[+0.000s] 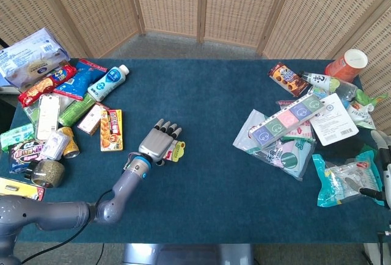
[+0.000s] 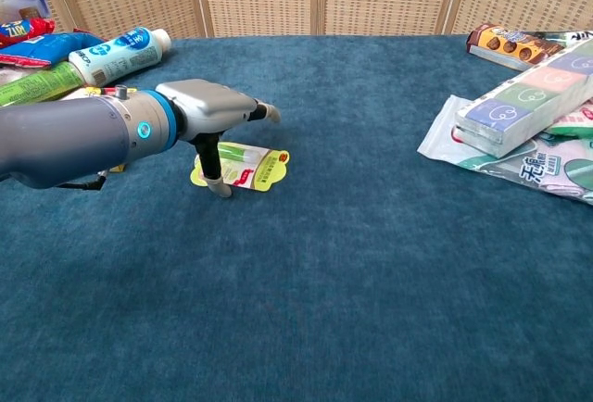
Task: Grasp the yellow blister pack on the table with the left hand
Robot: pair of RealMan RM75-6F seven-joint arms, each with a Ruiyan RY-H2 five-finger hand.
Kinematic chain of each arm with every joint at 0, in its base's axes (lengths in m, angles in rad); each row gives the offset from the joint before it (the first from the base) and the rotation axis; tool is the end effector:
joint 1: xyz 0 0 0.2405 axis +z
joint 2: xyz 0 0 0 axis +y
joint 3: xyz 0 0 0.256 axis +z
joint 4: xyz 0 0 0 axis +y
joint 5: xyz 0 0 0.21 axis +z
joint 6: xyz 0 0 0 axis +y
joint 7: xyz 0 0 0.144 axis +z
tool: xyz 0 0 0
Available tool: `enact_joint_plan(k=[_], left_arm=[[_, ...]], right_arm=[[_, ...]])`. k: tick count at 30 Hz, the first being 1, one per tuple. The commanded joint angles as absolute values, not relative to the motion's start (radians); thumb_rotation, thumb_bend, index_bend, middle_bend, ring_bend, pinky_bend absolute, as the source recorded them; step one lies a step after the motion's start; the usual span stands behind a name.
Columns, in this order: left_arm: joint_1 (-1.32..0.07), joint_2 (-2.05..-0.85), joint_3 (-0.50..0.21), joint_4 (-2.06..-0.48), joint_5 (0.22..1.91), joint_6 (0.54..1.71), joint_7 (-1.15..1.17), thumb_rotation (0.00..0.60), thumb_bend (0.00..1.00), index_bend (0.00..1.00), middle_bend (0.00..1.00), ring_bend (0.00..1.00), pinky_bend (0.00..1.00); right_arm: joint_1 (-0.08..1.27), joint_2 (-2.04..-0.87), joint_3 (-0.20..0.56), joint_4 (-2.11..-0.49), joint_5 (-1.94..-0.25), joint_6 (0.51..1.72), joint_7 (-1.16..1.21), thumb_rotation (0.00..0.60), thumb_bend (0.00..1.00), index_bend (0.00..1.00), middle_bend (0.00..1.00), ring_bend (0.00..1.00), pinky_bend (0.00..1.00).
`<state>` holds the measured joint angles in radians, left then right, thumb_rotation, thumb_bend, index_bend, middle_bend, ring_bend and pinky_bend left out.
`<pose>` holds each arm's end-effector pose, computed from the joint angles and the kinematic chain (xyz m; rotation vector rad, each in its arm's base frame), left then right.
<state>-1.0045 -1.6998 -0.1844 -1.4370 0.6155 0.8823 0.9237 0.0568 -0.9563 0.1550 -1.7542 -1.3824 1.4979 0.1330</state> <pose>-0.0892 0.3559 -0.0770 -2.0648 -0.7466 -0.5482 -0.3013 -0.1910 0.2190 1.1796 -0.9513 1.0130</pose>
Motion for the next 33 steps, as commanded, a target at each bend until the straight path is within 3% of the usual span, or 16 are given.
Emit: enact_joint_plan(k=[1,3,4,6,9,11,14,18,25,33], left_arm=[[-1.023,-1.709,-0.17,-1.413,0.597,0.87,0.925,0.6,0.0,0.0,0.0,0.0,0.05],[-1.03,-1.714,-0.164,-1.406,0.6,0.87,0.92,0.6,0.0,0.01,0.01,0.04,0.14],[-1.032,-1.718,-0.161,-1.403,0.608,0.875,0.916,0.6,0.0,0.05,0.07,0.11,0.22],[-1.033,-1.723,-0.15,-1.398,0.631,0.885,0.906,0.6,0.0,0.24,0.31,0.35,0.41],[-1.032,-1.726,-0.138,-1.396,0.658,0.905,0.897,0.6,0.0,0.47,0.63,0.63,0.62],[-1.03,-1.722,-0.13,-1.399,0.673,0.921,0.893,0.6,0.0,0.58,0.76,0.76,0.7],[-1.028,-1.712,-0.123,-1.412,0.677,0.939,0.897,0.6,0.0,0.69,0.89,0.87,0.79],[-1.029,-1.693,-0.121,-1.434,0.678,0.96,0.903,0.6,0.01,0.74,0.94,0.92,0.81],[-1.029,-1.625,-0.143,-1.519,0.7,1.014,0.903,0.6,0.01,0.72,0.93,0.91,0.81],[-1.065,-1.498,-0.227,-1.691,0.708,1.094,0.944,0.6,0.01,0.7,0.91,0.9,0.81]], right_arm=[[0.056,-0.956,0.154,-1.755,-1.386,1.5,0.132,0.6,0.0,0.0,0.0,0.0,0.0],[0.055,-0.955,0.154,-1.756,-1.388,1.503,0.132,0.6,0.0,0.0,0.0,0.0,0.0],[0.054,-0.955,0.154,-1.757,-1.389,1.504,0.132,0.6,0.0,0.0,0.0,0.0,0.0],[0.053,-0.953,0.154,-1.758,-1.391,1.507,0.135,0.6,0.0,0.0,0.0,0.0,0.0],[0.051,-0.952,0.155,-1.757,-1.393,1.513,0.139,0.6,0.0,0.0,0.0,0.0,0.0],[0.049,-0.95,0.156,-1.756,-1.393,1.516,0.142,0.6,0.0,0.0,0.0,0.0,0.0],[0.048,-0.949,0.157,-1.757,-1.392,1.517,0.145,0.6,0.0,0.0,0.0,0.0,0.0],[0.048,-0.948,0.157,-1.757,-1.392,1.518,0.143,0.6,0.0,0.0,0.0,0.0,0.0],[0.048,-0.948,0.159,-1.757,-1.388,1.517,0.142,0.6,0.0,0.0,0.0,0.0,0.0],[0.048,-0.948,0.156,-1.76,-1.39,1.515,0.133,0.6,0.0,0.0,0.0,0.0,0.0]])
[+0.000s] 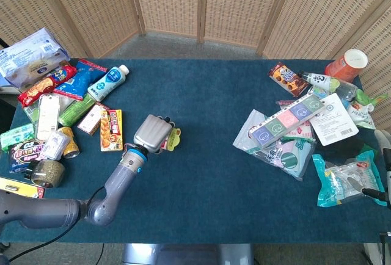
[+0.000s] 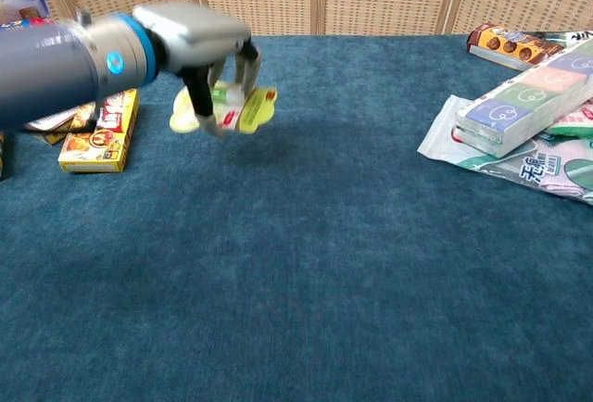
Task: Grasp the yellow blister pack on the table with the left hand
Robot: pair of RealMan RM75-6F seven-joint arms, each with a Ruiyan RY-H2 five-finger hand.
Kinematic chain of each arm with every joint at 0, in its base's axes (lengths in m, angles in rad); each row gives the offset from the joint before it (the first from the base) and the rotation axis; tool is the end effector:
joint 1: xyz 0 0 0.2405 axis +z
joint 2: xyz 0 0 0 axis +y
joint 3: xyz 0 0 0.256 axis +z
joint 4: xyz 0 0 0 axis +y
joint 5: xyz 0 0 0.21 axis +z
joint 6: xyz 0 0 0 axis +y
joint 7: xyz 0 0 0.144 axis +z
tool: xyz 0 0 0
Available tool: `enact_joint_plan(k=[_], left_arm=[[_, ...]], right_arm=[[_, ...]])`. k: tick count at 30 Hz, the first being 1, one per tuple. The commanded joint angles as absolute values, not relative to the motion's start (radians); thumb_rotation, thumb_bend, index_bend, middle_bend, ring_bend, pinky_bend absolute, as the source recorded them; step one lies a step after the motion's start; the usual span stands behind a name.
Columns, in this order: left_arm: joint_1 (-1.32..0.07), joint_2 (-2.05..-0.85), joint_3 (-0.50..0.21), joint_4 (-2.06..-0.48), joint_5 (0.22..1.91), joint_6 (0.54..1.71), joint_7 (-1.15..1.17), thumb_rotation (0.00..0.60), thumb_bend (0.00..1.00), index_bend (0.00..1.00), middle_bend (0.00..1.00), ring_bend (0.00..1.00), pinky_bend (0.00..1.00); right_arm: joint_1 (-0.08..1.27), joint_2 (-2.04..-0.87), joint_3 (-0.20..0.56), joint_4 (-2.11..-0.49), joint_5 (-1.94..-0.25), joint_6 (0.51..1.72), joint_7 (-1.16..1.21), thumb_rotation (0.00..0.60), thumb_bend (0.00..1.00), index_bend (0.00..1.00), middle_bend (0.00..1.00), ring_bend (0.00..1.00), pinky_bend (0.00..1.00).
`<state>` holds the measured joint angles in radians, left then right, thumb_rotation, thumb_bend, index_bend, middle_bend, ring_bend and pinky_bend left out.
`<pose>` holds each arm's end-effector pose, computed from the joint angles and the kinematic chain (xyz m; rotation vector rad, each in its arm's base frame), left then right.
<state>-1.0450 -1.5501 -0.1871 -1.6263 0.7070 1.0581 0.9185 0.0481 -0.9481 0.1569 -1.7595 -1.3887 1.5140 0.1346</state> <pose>-0.0560 0.3619 -0.0178 -1.9710 -0.5700 -0.7029 -0.3001 -0.1886 0.2229 1.1731 -0.9373 1.0193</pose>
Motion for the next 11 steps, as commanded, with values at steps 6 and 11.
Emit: enact_joint_plan(k=[6,11], left_arm=[[-1.104,-1.41,-0.281,-1.806,0.68,1.138,0.999,0.6,0.01,0.71,0.91,0.9,0.84],[-1.131,-1.374,-0.299,-1.855,0.654,1.157,1.022,0.6,0.01,0.71,0.91,0.9,0.84]], right_arm=[[0.045,-0.949,0.155,-1.762,-1.391,1.518,0.131,0.6,0.0,0.0,0.0,0.0,0.0],[0.045,-0.948,0.154,-1.764,-1.393,1.519,0.129,0.6,0.0,0.0,0.0,0.0,0.0]])
